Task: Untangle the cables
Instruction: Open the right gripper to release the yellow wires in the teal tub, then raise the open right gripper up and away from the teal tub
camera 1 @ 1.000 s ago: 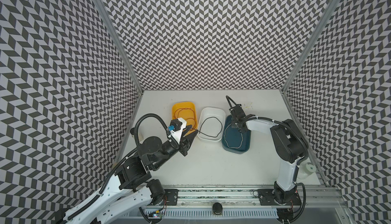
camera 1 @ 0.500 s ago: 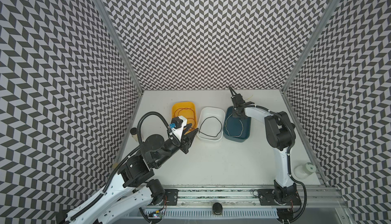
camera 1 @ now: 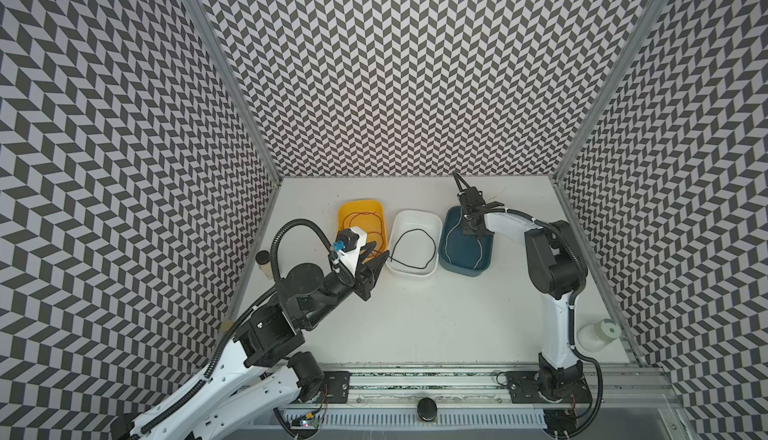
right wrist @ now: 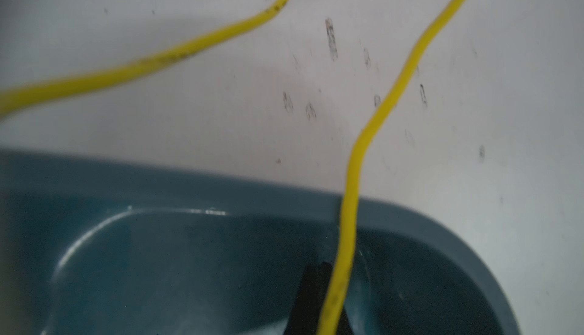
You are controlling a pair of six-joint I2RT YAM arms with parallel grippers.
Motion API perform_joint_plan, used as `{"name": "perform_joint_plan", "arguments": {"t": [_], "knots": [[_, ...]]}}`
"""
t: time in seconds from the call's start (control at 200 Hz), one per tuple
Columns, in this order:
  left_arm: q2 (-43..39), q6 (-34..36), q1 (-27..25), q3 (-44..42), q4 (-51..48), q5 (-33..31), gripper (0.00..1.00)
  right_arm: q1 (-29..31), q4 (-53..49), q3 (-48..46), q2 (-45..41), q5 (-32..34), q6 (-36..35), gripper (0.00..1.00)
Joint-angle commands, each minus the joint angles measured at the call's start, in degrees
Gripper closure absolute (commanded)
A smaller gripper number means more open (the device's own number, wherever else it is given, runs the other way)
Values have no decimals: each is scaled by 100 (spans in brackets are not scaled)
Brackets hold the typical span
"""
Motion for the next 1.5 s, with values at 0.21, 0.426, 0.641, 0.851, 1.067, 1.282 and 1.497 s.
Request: {"name": "perform_joint_plan", "arguments": {"t": [0.21, 0.426, 0.641, 0.851, 1.067, 1.282, 1.497], "knots": [[-81, -53, 45, -31, 118, 28, 60, 242, 8, -124, -241, 428, -75, 77], [-56, -40, 53, -30, 129, 26, 60, 239, 10, -240, -500, 257, -26, 64], [-81, -44, 53, -27, 116, 34, 60, 257, -167, -244, -795, 233, -45, 51], [-111, -33, 53, -26, 103, 24, 60, 265, -250, -366, -1058, 468, 32, 36], [-129, -36, 53, -20, 93, 34, 59, 276, -267, -504, -1319, 339, 103, 23], [-141, -37, 53, -20, 92, 56, 59, 283, -359, -474, -1543, 463, 78, 16], [-184, -31, 53, -13, 85, 47, 59, 245, -306, -540, -1946, 744, 60, 16]]}}
